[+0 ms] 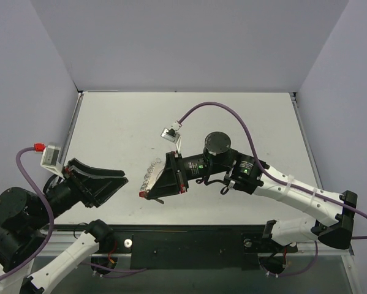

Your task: Remove the keys from the keyring

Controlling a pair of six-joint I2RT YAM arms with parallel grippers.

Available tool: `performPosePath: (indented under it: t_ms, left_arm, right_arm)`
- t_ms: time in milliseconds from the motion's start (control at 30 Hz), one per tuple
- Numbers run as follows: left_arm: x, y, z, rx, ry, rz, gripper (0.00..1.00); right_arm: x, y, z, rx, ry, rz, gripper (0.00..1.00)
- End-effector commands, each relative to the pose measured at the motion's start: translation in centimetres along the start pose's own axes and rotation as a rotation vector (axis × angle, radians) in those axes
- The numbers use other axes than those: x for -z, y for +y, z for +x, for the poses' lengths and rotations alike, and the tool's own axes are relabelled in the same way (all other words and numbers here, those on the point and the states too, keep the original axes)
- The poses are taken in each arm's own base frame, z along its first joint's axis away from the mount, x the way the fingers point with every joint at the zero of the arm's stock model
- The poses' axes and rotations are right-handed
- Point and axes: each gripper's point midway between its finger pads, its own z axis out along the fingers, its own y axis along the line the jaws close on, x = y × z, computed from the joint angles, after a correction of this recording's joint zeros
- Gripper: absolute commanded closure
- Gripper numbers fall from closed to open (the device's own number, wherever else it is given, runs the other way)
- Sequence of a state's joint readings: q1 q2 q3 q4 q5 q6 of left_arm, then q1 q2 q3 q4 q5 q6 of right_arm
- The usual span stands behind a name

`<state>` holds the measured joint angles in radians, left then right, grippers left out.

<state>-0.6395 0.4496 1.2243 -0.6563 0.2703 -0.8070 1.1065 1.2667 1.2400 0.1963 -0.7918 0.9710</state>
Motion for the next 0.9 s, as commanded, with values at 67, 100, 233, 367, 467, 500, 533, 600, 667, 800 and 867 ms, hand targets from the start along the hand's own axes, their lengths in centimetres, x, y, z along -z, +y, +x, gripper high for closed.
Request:
performPosePath:
  t_ms: [67, 100, 233, 367, 467, 500, 533, 600, 667, 800, 867]
  left_arm:
    - [0.4, -1.9, -0.2, 0.185, -0.056, 0.121, 0.41]
    - [0.8, -2.5, -0.4, 0.198, -0.072, 0.157, 0.41]
    - [0.5, -3.1, 0.4, 0.214, -0.046, 0.238, 0.42]
    - [0.4, -3.4, 0.9, 0.204, -0.025, 0.279, 0.42]
    - [0.7, -4.4, 0.6, 0.195, -0.041, 0.339, 0.41]
    - [0.6, -4.4, 0.7, 0.192, -0.039, 0.344, 0.41]
    - [0.7, -4.7, 0.6, 0.185, -0.043, 0.363, 0.4]
    - [0.9, -5.1, 0.7, 0.179, -0.038, 0.396, 0.38]
    - [0.9, -5.4, 0.9, 0.177, -0.027, 0.423, 0.37]
    - [0.9, -5.5, 1.3, 0.166, -0.012, 0.445, 0.36]
    - [0.9, -5.4, 1.6, 0.162, -0.002, 0.448, 0.36]
  right_arm:
    - [1.3, 6.3, -1.9, 0.17, -0.033, -0.192, 1.0]
    - [1.3, 6.6, -2.1, 0.172, -0.036, -0.199, 1.0]
    - [1.1, 7.2, -2.7, 0.181, -0.046, -0.211, 1.0]
    - [1.1, 7.6, -3.0, 0.179, -0.048, -0.218, 1.0]
    - [0.9, 7.5, -3.0, 0.174, -0.045, -0.217, 1.0]
    - [0.9, 7.6, -3.2, 0.176, -0.05, -0.217, 1.0]
    - [0.8, 7.5, -3.1, 0.174, -0.049, -0.215, 1.0]
    - [0.8, 7.5, -3.2, 0.172, -0.05, -0.214, 1.0]
    - [0.7, 7.4, -3.2, 0.172, -0.052, -0.212, 1.0]
    - [0.6, 7.3, -3.4, 0.172, -0.057, -0.204, 1.0]
    - [0.5, 7.3, -3.5, 0.172, -0.057, -0.204, 1.0]
